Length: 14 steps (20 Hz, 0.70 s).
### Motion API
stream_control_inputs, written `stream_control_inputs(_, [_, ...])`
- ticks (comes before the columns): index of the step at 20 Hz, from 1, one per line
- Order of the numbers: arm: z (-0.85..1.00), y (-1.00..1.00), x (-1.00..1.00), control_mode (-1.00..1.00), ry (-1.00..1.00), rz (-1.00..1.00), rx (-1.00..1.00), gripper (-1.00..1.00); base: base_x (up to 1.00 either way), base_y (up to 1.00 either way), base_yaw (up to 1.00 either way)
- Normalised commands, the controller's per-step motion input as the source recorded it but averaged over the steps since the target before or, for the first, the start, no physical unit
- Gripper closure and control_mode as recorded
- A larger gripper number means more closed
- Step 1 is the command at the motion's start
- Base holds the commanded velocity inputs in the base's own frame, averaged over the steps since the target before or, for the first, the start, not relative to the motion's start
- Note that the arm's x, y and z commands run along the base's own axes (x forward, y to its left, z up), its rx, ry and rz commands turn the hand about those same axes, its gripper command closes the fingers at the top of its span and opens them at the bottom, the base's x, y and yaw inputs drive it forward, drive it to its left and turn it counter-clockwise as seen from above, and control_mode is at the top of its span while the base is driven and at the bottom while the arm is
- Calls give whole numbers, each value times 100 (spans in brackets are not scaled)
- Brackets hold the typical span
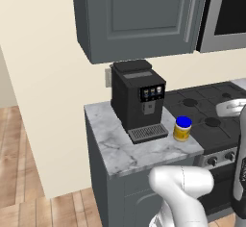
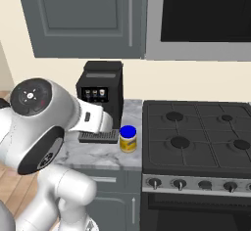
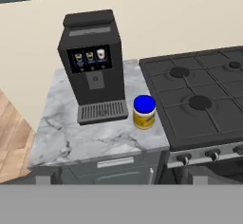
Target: Take 2 condiments from the cabinet and move them on the counter near the stove.Make sure the condiments are lined up with each other, next to each other.
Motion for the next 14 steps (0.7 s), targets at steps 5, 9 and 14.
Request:
stream_control_inputs(5, [34,62,-7,-100,3,-15,-6,-100,0,0,0])
stream_control_inputs(9, [8,36,7,-100,1,-9,-7,-100,0,0,0])
stream_control_inputs(14, [0,30,12,-100,0,0,-10,-100,0,0,0])
